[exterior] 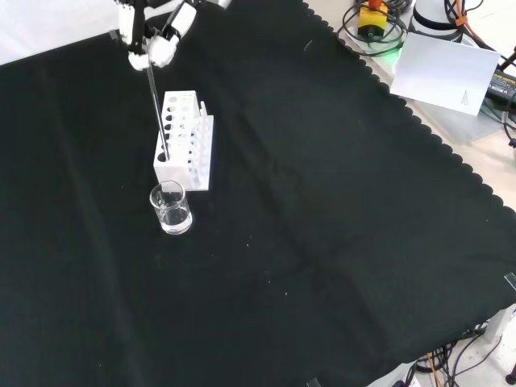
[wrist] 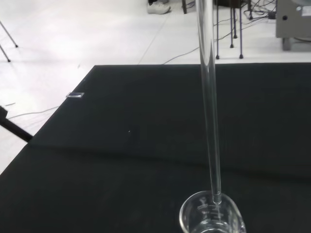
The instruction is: Stir in the beaker to the left of the white test tube rack with the glass rod.
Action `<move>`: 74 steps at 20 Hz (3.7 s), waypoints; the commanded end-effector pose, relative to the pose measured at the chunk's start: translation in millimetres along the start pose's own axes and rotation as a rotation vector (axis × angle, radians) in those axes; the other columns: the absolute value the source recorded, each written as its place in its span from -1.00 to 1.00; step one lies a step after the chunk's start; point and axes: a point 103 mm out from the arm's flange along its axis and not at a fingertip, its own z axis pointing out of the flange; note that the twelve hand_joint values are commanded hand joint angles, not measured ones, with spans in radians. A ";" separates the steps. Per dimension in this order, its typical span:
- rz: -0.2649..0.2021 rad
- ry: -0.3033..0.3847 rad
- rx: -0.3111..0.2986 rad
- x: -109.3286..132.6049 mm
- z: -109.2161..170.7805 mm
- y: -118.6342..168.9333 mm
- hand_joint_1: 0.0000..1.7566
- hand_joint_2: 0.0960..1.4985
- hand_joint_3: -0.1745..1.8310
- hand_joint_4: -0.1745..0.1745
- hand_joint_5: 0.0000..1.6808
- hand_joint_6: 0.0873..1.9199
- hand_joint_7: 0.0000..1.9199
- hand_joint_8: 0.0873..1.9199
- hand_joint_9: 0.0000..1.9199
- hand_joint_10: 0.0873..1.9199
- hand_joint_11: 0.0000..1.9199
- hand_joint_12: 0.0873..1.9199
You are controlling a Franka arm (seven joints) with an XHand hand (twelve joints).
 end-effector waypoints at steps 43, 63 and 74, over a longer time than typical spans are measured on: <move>0.012 0.061 0.153 -56.6 93.3 36.5 0.49 0.39 -0.91 -1.00 0.44 -0.76 0.25 -0.04 0.80 -0.48 0.74 -0.30; -0.039 0.082 0.186 -26.1 125.4 51.6 0.49 0.38 -0.90 -1.00 0.44 -0.76 0.25 -0.04 0.80 -0.48 0.74 -0.29; 0.037 0.066 0.164 -70.7 104.0 40.8 0.49 0.38 -0.90 -1.00 0.44 -0.76 0.24 -0.04 0.80 -0.48 0.74 -0.29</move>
